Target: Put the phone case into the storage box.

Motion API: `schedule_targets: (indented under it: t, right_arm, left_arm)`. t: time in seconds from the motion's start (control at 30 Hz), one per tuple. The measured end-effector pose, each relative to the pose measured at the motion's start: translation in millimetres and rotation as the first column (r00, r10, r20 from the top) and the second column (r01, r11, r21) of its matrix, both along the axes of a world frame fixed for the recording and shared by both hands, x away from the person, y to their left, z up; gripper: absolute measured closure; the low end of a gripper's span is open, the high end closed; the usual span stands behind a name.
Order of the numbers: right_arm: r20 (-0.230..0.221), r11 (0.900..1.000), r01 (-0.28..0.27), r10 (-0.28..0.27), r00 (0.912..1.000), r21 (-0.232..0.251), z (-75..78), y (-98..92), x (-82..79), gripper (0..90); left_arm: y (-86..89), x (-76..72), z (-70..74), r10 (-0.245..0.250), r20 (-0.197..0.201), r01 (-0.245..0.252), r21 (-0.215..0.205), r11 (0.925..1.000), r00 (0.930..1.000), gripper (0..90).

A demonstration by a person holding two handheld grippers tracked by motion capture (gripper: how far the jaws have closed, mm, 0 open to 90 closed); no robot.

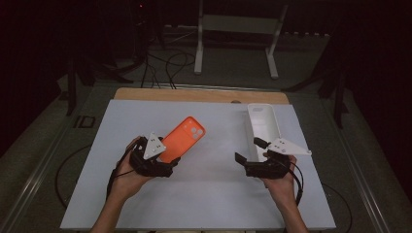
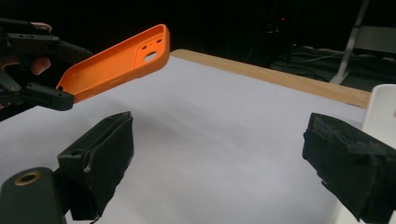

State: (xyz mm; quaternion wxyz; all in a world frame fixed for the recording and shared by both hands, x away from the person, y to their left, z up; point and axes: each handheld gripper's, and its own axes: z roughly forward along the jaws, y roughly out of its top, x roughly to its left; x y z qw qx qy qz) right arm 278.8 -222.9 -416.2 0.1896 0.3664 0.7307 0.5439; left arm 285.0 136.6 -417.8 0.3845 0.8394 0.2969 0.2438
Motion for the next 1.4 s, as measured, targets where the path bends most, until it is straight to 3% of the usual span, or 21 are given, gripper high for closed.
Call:
schedule_targets:
  t: [0.63,1.27,1.4]
  right_arm:
    - [-0.072,0.994,-0.059,0.066,0.9952,0.088,8.7,25.0,21.4,8.9]
    - [-0.135,0.983,-0.111,0.131,0.9822,0.144,3.4,41.5,33.4,9.0]
    - [-0.146,0.977,-0.131,0.156,0.9768,0.171,2.2,43.8,34.7,9.0]
  left_arm:
    - [-20.9,-1.1,9.5,-0.045,0.026,0.045,-0.011,0.9989,0.9986,16.9]
    - [-46.7,-3.9,8.6,-0.103,0.032,0.103,-0.008,0.9946,0.9942,16.8]
    - [-51.5,-6.9,9.5,-0.119,0.037,0.119,-0.008,0.9929,0.9922,16.8]
